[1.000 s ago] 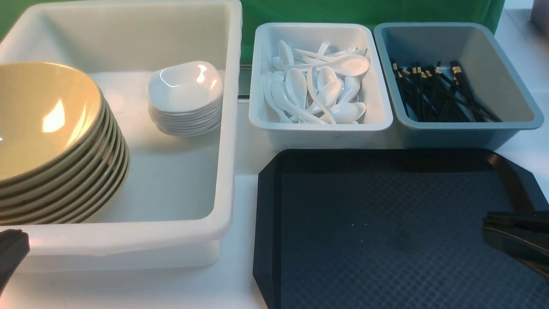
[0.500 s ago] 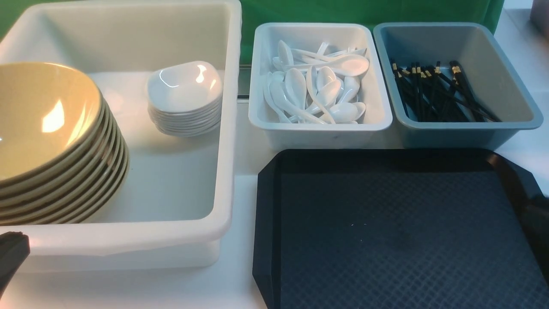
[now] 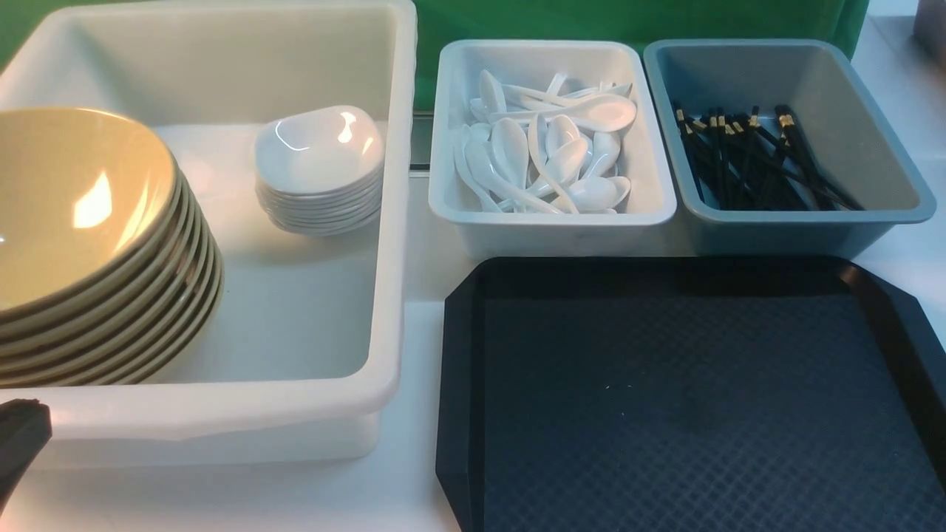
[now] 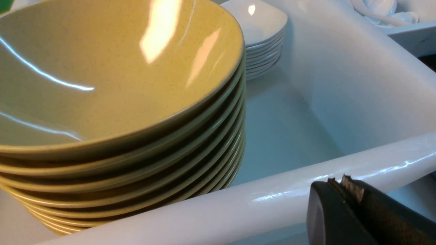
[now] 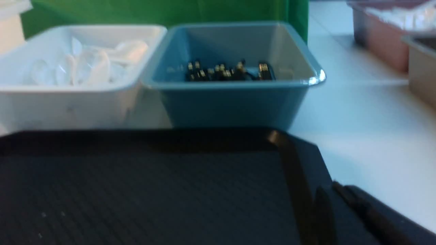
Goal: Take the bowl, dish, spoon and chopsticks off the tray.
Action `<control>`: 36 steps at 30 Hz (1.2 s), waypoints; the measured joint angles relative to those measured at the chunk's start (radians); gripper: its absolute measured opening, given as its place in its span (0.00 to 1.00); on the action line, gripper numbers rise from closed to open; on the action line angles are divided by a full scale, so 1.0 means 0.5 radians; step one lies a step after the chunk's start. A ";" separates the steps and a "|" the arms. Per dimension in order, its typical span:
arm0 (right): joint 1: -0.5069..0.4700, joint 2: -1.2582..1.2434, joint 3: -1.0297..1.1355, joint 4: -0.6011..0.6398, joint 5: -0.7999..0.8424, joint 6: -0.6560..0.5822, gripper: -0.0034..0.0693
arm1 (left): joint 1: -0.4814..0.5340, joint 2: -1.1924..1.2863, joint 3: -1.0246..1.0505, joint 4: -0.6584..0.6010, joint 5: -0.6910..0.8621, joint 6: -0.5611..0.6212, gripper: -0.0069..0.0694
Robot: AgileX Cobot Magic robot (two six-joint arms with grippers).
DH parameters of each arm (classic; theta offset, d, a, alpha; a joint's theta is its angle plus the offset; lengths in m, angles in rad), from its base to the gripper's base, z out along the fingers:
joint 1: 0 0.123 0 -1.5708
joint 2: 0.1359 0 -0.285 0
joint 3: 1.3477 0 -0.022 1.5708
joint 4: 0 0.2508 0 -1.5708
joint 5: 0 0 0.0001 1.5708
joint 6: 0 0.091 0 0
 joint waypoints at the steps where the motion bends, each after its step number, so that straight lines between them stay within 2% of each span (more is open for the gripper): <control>1: 0.000 0.000 0.000 -0.031 0.040 0.017 0.09 | 0.000 0.000 0.000 0.000 0.002 -0.002 0.08; 6: 0.026 -0.002 0.000 -0.080 0.178 0.025 0.09 | 0.000 0.000 0.000 0.002 0.002 -0.002 0.08; 34: 0.044 -0.002 0.000 -0.092 0.178 0.027 0.11 | 0.000 0.000 0.000 0.020 0.000 -0.002 0.08; 36: 0.044 -0.002 0.000 -0.092 0.178 0.027 0.11 | 0.000 0.000 0.024 -0.004 -0.102 -0.006 0.08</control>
